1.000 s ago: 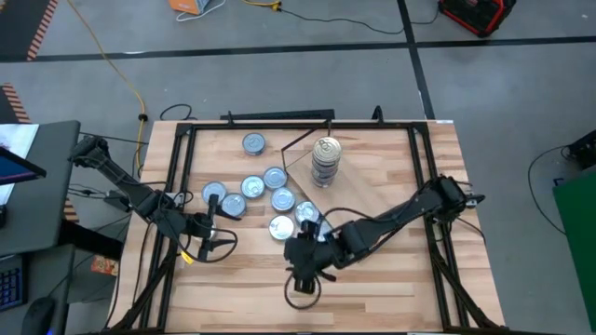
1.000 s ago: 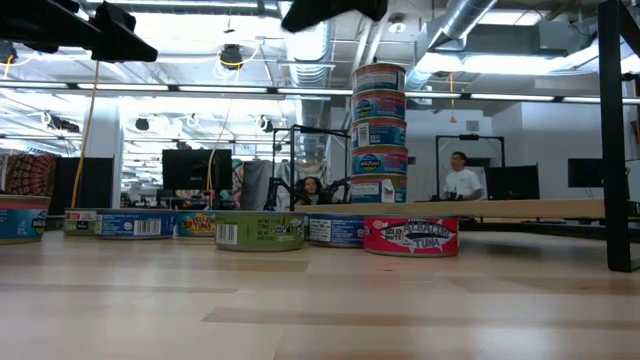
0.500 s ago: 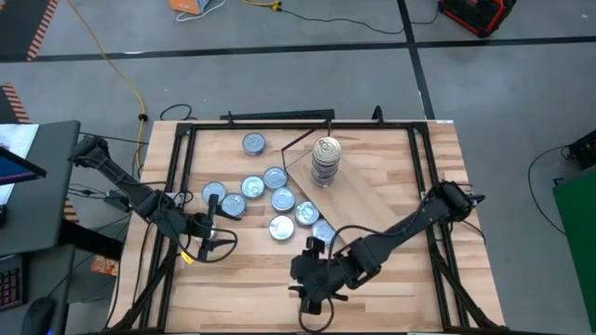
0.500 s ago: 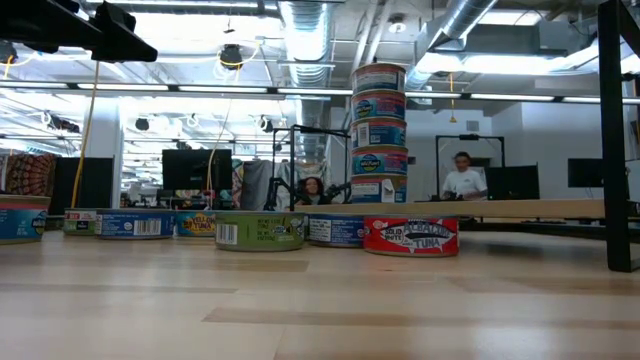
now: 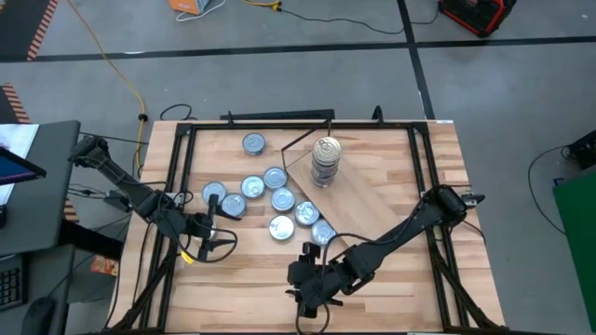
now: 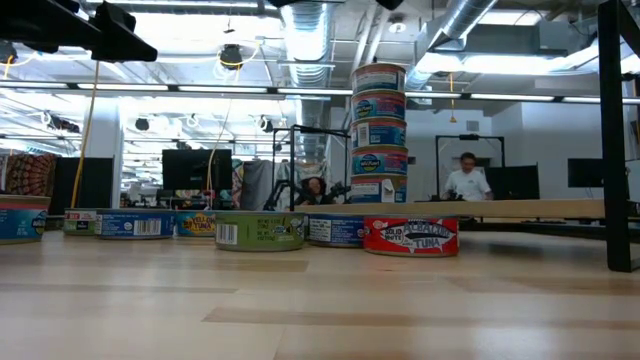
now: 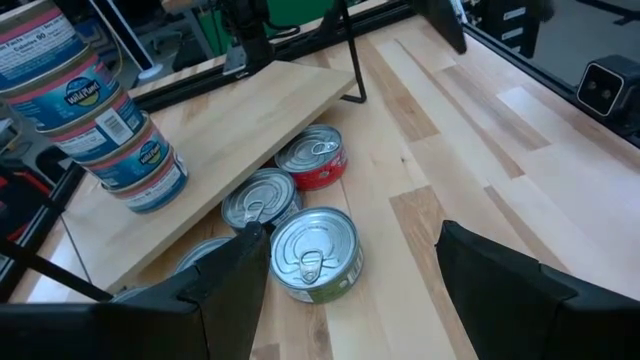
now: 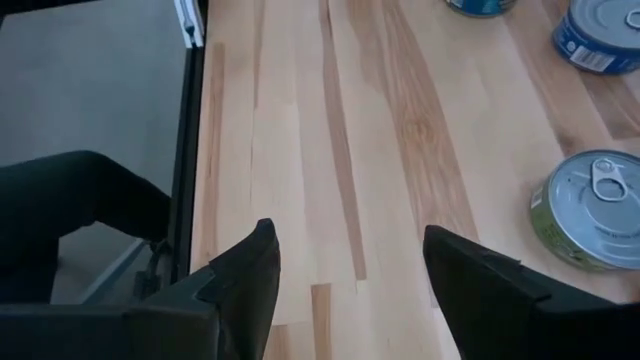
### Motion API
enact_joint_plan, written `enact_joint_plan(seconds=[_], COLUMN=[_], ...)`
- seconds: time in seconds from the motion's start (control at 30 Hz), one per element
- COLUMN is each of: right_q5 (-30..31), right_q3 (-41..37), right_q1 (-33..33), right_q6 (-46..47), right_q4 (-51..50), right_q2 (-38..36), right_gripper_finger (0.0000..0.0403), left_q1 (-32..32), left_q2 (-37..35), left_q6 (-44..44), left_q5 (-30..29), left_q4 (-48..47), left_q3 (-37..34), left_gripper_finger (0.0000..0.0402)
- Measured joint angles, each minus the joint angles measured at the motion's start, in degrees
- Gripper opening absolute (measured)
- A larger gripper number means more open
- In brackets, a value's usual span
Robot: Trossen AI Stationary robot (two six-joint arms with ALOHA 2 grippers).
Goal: Stack canned seafood by type on shelf
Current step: Adjust the green tuna can
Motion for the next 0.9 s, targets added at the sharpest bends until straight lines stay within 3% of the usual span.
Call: enact_joint_plan(seconds=[0.9], right_q5=[0.0], right_q3=[0.0], right_q1=[-1.79], right_q6=[-5.78], right_q4=[0.47], right_q2=[-0.17], right_gripper_finger=[0.0271], left_q1=[0.0], left_q2=[0.0], left_q6=[0.0], left_q5=[0.0], left_q4=[0.0], left_q3=[0.0], left_gripper_finger=[0.0277])
